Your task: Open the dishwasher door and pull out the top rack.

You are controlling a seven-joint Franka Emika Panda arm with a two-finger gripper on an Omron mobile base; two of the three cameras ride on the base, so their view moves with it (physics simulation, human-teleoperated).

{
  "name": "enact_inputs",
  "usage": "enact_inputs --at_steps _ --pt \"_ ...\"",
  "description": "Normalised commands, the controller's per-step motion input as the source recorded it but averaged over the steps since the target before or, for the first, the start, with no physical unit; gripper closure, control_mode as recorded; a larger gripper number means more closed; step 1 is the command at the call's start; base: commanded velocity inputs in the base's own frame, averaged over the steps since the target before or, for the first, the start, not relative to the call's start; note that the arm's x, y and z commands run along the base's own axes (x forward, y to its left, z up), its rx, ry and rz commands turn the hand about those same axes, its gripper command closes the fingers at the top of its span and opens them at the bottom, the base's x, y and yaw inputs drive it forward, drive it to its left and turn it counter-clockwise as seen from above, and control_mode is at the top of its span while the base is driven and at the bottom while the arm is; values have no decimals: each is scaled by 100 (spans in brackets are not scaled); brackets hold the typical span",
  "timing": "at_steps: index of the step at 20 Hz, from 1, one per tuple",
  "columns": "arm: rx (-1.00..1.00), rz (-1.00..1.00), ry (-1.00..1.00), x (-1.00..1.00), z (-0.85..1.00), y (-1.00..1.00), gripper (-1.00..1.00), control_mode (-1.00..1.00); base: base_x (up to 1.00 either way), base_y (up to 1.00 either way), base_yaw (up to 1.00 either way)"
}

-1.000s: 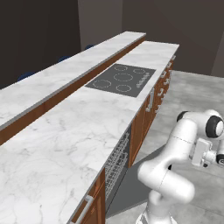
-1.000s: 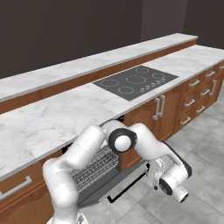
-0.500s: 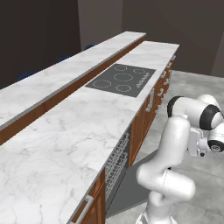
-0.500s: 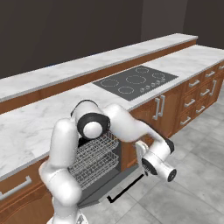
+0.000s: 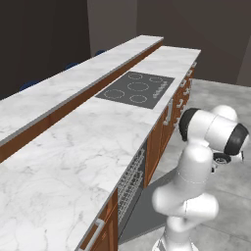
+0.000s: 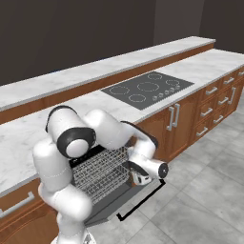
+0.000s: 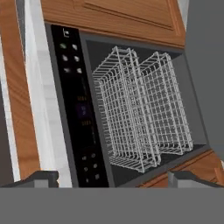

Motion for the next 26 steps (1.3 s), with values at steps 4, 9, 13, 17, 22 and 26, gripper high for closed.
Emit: enact_inputs --at_steps 4,9,13,17,22,26 --pt "0 0 32 15 0 60 -100 -100 0 0 0" --pt "0 0 25 10 -2 48 -100 -100 0 0 0" --pt "0 0 16 3 -16 27 -100 -100 0 0 0" --pt "3 0 10 7 -27 18 -100 -100 0 0 0" --pt "7 0 5 9 -33 12 -100 -100 0 0 0" --pt "10 0 0 1 -24 1 -100 -100 0 0 0"
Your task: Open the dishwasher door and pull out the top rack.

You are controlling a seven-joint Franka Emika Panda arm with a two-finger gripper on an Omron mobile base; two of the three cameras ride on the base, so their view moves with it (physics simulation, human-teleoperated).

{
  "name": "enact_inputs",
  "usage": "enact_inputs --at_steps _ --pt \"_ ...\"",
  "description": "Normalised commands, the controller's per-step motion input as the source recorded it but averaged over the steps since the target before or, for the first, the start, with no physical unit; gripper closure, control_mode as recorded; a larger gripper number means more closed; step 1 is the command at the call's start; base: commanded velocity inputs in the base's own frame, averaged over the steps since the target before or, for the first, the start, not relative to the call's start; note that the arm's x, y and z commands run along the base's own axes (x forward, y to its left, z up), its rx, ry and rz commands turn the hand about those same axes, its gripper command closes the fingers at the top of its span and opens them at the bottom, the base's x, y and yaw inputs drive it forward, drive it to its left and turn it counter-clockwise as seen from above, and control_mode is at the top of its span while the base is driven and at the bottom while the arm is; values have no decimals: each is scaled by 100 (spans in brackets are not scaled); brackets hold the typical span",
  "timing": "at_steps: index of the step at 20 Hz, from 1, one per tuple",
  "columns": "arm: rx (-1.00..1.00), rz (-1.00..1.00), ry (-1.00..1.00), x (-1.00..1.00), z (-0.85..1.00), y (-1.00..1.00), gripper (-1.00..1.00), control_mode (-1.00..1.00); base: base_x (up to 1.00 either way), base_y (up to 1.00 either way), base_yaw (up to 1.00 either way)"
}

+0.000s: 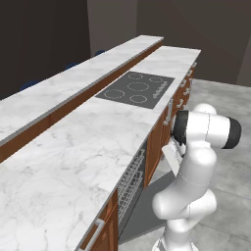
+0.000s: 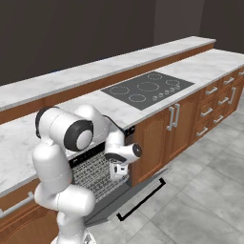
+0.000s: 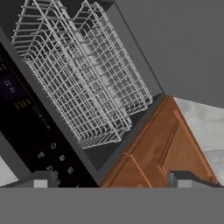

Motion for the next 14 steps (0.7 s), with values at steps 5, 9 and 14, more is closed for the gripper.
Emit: enact_inputs --at_steps 5,9,14 --pt "13 0 -1 0 -17 0 -100 -100 0 0 0" --pt "6 0 -10 1 -6 3 -100 -100 0 0 0" --pt "0 0 -20 17 0 18 -100 -100 0 0 0"
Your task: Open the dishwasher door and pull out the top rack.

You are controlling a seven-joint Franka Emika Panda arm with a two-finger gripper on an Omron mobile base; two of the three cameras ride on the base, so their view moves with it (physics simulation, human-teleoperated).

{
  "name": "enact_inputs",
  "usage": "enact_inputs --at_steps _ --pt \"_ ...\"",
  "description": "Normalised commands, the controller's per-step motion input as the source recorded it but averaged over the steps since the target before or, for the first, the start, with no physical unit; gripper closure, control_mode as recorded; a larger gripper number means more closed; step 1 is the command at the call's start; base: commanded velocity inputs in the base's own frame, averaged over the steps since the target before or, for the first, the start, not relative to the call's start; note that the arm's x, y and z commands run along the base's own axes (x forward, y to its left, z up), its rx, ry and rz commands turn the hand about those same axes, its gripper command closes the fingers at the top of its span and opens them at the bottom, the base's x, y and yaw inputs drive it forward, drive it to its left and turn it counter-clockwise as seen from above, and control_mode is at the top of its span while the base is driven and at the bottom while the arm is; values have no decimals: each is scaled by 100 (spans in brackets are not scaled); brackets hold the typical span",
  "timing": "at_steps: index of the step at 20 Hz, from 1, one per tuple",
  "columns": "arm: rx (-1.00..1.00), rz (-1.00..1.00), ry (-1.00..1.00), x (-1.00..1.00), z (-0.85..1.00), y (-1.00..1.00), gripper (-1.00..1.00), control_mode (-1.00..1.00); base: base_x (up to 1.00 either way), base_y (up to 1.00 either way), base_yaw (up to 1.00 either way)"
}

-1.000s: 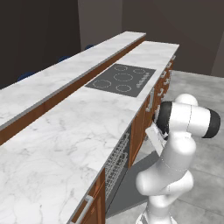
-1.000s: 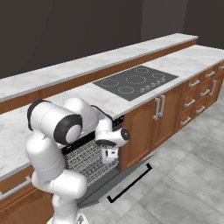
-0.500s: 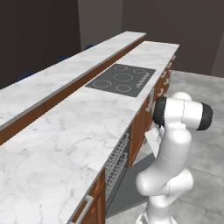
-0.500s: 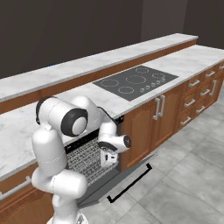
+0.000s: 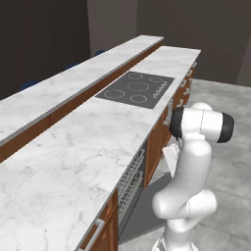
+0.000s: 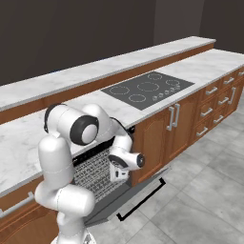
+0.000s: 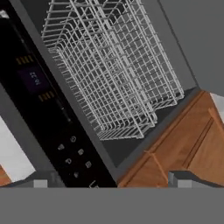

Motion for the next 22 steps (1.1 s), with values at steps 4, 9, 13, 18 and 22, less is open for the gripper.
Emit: enact_inputs --at_steps 4,9,13,18,22 --pt "0 0 -26 21 0 22 -100 -100 0 0 0" --pt "-1 0 -25 23 -2 15 -100 -100 0 0 0" --pt "-3 0 -18 21 -11 2 -100 -100 0 0 0" --pt "-7 0 -5 11 -21 0 -100 -100 0 0 0" --pt "-10 0 0 14 -25 0 -100 -100 0 0 0"
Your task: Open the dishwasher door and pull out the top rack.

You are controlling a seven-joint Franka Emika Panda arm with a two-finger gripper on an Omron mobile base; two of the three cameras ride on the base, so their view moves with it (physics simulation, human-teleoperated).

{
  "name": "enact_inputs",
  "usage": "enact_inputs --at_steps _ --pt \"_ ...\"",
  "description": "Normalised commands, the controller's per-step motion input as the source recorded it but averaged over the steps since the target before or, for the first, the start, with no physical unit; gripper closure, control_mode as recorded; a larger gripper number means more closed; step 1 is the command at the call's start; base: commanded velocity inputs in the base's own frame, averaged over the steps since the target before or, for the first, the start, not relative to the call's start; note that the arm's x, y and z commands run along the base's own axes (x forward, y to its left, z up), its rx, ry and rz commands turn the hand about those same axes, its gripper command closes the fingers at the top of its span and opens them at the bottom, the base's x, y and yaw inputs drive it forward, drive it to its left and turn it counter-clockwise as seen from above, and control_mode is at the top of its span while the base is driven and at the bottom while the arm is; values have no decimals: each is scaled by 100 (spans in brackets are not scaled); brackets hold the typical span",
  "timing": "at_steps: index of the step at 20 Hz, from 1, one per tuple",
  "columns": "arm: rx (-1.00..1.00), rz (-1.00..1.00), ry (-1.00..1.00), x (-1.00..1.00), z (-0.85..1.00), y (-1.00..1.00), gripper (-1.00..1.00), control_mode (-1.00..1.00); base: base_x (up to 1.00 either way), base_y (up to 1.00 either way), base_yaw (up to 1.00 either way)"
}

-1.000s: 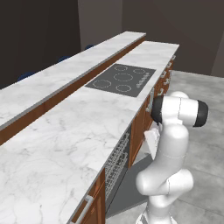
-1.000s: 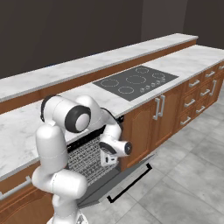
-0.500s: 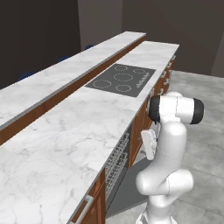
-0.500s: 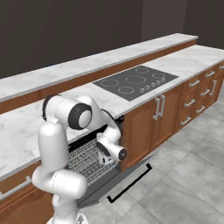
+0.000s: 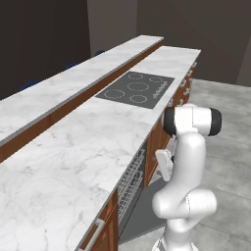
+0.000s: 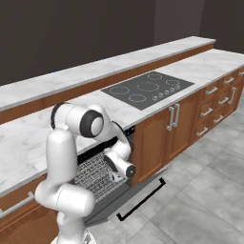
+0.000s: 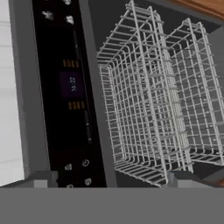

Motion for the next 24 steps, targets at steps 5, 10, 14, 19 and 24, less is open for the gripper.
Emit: enact_inputs --at_steps 5,10,14,19,24 --pt "-10 1 0 18 -13 6 -100 -100 0 0 0" --pt "-6 4 0 28 -14 15 -100 -100 0 0 0" --pt "-1 4 0 31 -23 11 -100 -100 0 0 0" --pt "0 4 0 26 -29 4 -100 -100 0 0 0" --pt "0 4 0 22 -32 3 -100 -100 0 0 0"
